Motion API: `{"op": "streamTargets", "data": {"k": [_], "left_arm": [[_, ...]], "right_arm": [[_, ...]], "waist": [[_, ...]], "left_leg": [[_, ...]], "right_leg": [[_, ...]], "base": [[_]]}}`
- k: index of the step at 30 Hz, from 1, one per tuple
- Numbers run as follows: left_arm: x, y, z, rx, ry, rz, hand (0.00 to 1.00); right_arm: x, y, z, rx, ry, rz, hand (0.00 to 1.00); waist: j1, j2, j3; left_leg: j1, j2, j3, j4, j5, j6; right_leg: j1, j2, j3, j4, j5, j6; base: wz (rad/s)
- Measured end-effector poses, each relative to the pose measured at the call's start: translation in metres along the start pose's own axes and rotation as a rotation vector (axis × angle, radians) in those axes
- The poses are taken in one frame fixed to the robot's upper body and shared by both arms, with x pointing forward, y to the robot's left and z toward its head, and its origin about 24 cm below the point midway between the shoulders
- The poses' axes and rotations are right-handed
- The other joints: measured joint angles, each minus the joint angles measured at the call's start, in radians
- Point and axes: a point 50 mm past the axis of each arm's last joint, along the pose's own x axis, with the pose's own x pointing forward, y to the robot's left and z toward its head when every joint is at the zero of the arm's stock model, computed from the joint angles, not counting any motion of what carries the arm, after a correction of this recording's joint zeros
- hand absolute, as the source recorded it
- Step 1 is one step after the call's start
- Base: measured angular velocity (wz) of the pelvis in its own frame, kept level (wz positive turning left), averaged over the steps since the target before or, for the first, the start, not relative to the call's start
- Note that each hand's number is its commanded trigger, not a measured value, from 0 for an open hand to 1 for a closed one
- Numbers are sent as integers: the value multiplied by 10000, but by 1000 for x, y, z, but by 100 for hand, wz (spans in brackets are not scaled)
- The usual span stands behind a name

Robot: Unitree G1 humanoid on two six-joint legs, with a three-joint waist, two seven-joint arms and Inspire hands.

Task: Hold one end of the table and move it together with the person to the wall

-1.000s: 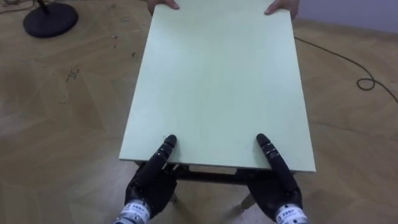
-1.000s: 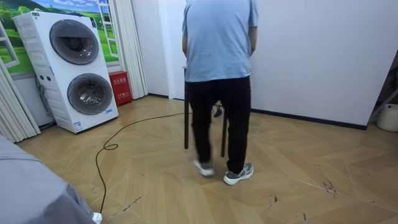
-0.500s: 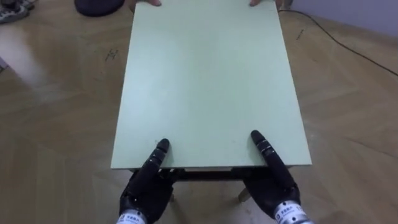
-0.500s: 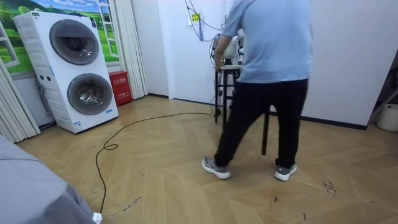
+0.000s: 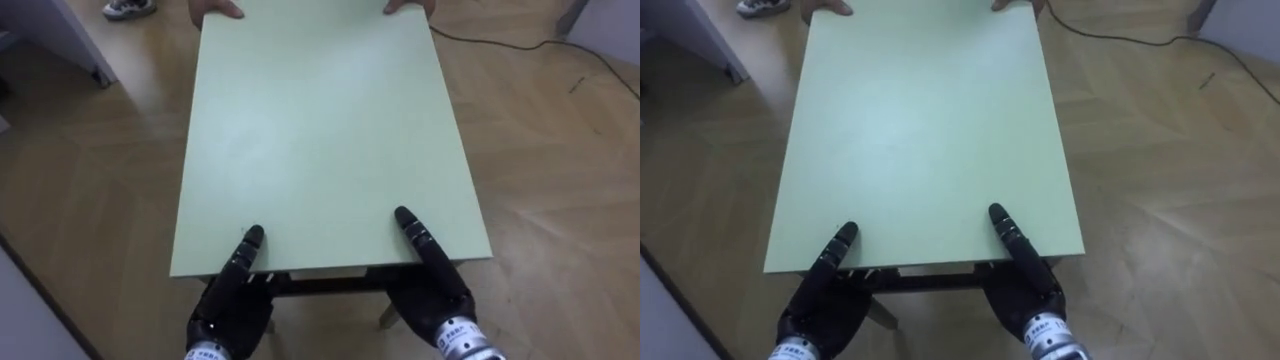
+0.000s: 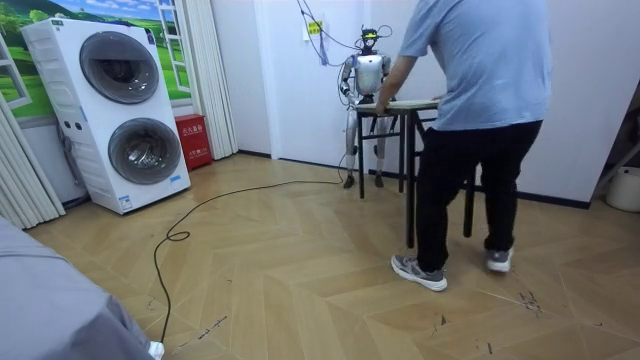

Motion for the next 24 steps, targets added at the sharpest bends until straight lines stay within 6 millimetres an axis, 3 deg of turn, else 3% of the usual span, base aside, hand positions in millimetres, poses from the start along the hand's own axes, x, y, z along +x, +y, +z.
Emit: {"op": "streamTargets", "data": {"k": [3,5,7,9,11,15,18,24], "left_arm": [[0,0,-1,12,4,59,100],[1,-1,0,101,0,14,100],[2,-2,1,173,21,-25,100],[3,-2,1,244,70,-24,100],[4,-4,2,288,42,-97,100],[5,-5,4,333,-32,-151,100],[6,-6,5,401,-88,-194,100],[6,-6,7,483,-166,-201,100]], "right_arm": [[-1,-1,-1,70,-19,-101,100],[-1,-1,-2,164,-66,-115,100],[-1,-2,-2,222,-109,-130,100],[-2,-3,-2,265,-135,-205,100],[-2,-3,0,242,-230,-195,100],[0,-1,-2,377,-268,-125,100],[0,1,-2,438,-272,-78,100],[0,2,-6,470,-322,-22,100]], "waist": [[-244,-73,57],[-670,-107,80],[-849,-148,103],[-976,-159,116],[-974,-196,125],[-807,-347,133],[-562,-457,125],[-376,-525,115]], "left_leg": [[-183,-327,-122,146,36,194],[-506,-773,-807,580,42,331],[-656,-1045,-1263,709,128,400],[-685,-1233,-1749,814,173,401],[-829,-1371,-2219,849,254,303],[-937,-1375,-2672,692,429,86],[-1142,-1201,-2791,610,570,-124],[-1510,-1023,-2825,432,956,-343]], "right_leg": [[-126,-444,275,881,-235,143],[-120,-516,1215,1082,-467,190],[-29,-512,1696,1061,-583,179],[320,-383,1753,659,-739,151],[649,-18,1967,2,-890,122],[1021,302,2203,-776,-919,163],[1133,580,2168,-1191,-914,117],[1139,764,1410,-1199,-988,-64]], "base": [[68],[100],[89],[82],[61],[45],[36],[47]]}}
